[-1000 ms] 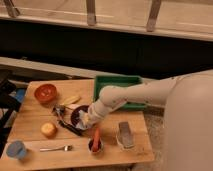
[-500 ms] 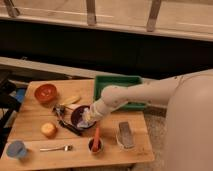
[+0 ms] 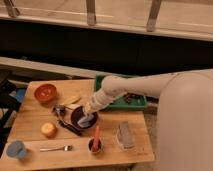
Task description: Wipe purple bowl with towel
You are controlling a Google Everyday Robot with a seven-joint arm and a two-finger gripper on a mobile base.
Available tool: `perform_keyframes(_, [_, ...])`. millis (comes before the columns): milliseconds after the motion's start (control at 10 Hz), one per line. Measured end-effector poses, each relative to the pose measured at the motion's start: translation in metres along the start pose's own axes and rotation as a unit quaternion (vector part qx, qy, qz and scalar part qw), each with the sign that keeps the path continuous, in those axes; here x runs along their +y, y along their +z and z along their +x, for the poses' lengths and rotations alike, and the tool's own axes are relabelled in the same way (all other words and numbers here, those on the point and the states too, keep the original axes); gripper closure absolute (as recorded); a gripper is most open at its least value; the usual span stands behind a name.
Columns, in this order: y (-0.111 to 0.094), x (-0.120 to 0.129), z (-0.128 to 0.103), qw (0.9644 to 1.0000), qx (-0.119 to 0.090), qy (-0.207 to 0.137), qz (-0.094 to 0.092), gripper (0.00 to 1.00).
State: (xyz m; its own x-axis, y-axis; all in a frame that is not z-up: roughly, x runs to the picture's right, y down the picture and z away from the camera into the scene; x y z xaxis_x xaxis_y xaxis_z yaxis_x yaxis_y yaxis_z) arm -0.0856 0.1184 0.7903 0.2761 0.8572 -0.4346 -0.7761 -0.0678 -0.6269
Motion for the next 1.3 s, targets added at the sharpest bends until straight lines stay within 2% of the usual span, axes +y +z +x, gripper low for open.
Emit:
perform_keyframes(200, [0.006, 0.022, 0.014, 0.9997, 0.009, -0.02, -0.012, 1.0])
perform_keyframes(400, [0.015, 0.048, 0.042, 0.9988, 0.024, -0.038, -0.018, 1.0])
perform_keyframes(600, [0.021, 0.061, 0.067, 0.9989, 0.03, -0.034, -0.012, 1.0])
perform_keyframes(800, [0.021, 0.06, 0.076, 0.9994, 0.027, -0.021, -0.002, 1.0])
perform_keyframes(1100, [0.014, 0.038, 0.063, 0.9998, 0.012, 0.002, 0.016, 1.0])
perform_keyframes(1300, [0.006, 0.003, 0.028, 0.9993, 0.002, 0.022, 0.03, 1.0])
